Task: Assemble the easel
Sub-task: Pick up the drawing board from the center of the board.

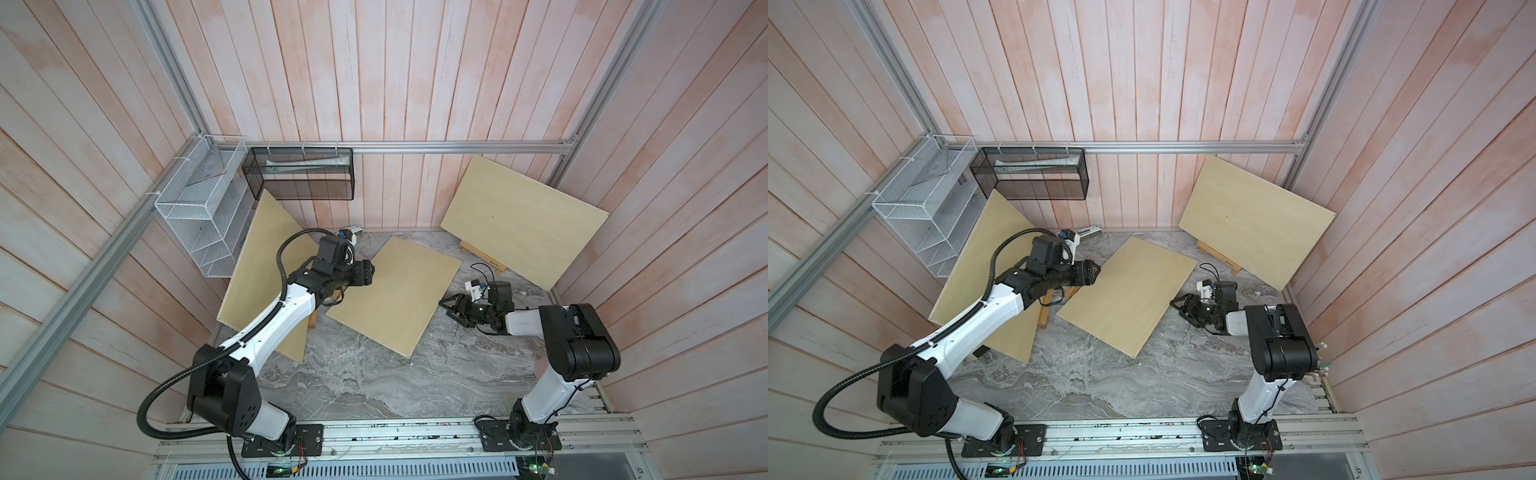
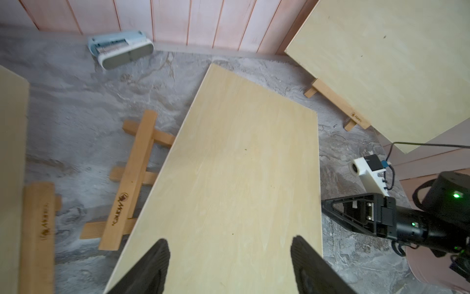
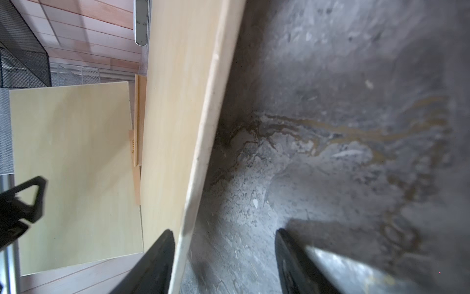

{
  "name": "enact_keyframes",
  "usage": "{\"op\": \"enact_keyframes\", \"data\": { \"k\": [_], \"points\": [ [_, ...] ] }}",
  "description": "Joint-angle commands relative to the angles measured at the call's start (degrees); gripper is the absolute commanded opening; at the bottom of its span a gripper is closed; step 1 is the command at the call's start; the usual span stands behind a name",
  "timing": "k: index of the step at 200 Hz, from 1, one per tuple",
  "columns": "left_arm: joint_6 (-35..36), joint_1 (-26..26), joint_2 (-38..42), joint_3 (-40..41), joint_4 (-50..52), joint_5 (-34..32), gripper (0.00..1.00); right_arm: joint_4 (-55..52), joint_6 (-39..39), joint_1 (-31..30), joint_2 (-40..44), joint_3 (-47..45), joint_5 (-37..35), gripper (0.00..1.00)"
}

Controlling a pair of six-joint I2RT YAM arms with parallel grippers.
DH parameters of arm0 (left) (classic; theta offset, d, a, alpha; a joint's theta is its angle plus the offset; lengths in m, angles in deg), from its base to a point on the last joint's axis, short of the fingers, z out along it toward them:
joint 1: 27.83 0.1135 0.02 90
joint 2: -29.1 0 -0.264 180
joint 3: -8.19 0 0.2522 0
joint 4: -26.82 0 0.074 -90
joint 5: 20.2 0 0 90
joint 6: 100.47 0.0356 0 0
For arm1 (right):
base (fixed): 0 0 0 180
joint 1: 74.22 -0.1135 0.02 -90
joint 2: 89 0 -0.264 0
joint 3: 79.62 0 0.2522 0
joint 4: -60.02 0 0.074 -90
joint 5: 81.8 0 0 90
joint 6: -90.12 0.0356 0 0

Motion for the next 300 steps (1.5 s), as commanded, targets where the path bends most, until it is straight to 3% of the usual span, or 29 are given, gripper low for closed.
{"op": "enact_keyframes", "data": {
  "k": [1,69,164,202,243,249,271,283,300],
  "points": [
    [-5.0,1.2,-2.3,3.2,-12.8,1.6,0.78,8.2,3.6,-0.3,-2.0,-0.4,2.9,0.63],
    [-7.3,2.9,-11.8,5.2,-18.1,-0.3,0.78,13.3,5.6,-4.1,-8.3,5.0,4.1,0.56],
    [-8.9,4.9,-20.0,5.6,-23.8,2.3,0.78,40.8,21.9,-4.9,-15.2,2.9,8.4,0.40],
    [-9.2,5.4,-21.0,6.0,-24.7,3.7,0.78,47.8,25.9,-5.2,-18.0,3.4,8.9,0.28],
    [-10.0,5.5,-22.4,6.0,-25.6,5.5,0.78,62.4,34.3,-5.4,-19.8,2.5,9.0,0.00],
    [-10.2,5.5,-22.5,6.1,-25.9,5.9,0.78,63.2,34.3,-5.4,-19.2,2.2,8.6,0.00],
    [-10.5,5.6,-21.5,5.8,-25.9,6.7,0.78,57.0,30.0,-5.4,-13.4,1.5,8.0,0.00],
    [-10.4,5.7,-20.0,5.2,-25.2,7.0,0.78,47.1,23.1,-5.4,-8.4,1.8,7.1,0.00],
    [-9.4,5.8,-17.6,4.0,-23.3,6.9,0.78,24.5,8.9,-5.5,-0.1,4.8,4.0,0.00]
  ]
}}
